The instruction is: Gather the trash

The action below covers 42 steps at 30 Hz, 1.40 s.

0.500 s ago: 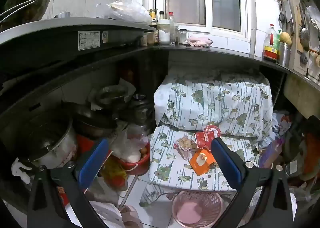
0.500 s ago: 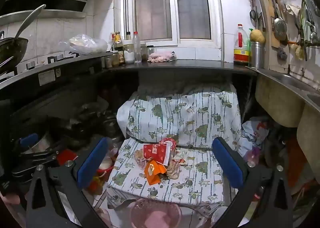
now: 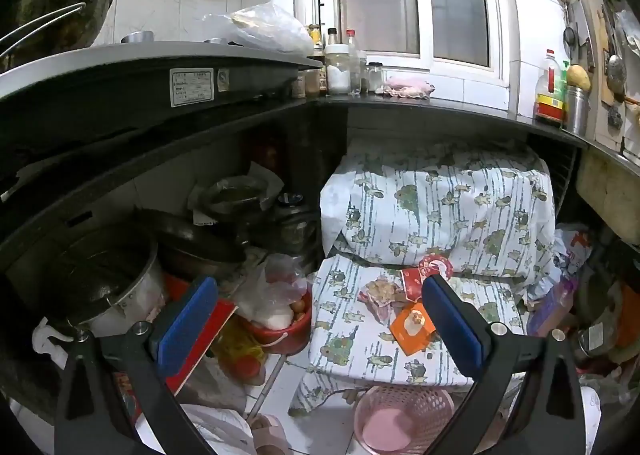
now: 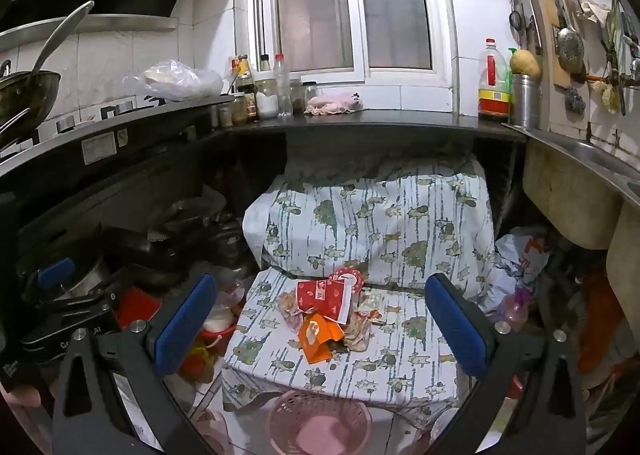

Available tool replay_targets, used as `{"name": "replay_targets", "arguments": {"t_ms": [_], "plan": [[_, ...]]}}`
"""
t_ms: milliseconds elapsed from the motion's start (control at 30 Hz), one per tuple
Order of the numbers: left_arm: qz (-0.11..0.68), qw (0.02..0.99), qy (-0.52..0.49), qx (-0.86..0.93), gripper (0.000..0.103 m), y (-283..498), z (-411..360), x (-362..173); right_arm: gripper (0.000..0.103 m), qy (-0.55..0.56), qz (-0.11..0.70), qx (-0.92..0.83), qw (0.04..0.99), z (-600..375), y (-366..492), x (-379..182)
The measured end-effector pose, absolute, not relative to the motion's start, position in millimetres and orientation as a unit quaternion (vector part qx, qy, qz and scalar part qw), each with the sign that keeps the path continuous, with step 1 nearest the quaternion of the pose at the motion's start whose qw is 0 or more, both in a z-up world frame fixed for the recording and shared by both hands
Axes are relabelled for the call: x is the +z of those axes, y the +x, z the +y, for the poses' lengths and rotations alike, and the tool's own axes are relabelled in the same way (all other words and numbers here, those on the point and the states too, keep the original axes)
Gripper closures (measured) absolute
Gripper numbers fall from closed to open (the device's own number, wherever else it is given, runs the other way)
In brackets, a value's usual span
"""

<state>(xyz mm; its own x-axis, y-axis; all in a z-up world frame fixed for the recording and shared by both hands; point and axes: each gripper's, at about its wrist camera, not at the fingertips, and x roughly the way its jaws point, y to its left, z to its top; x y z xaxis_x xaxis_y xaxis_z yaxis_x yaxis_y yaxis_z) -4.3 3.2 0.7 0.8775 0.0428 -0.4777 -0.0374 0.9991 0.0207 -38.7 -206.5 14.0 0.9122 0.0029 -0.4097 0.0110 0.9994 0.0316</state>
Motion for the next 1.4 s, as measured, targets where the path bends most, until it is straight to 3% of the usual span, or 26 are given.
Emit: {"name": "replay_targets", "arguments": {"t_ms": [1400], "plan": [[0.201, 0.979, 0.031, 0.022, 0.0, -19, 1, 13, 0.0, 0.046, 0.211, -0.013, 0.976, -224, -41, 14]]}}
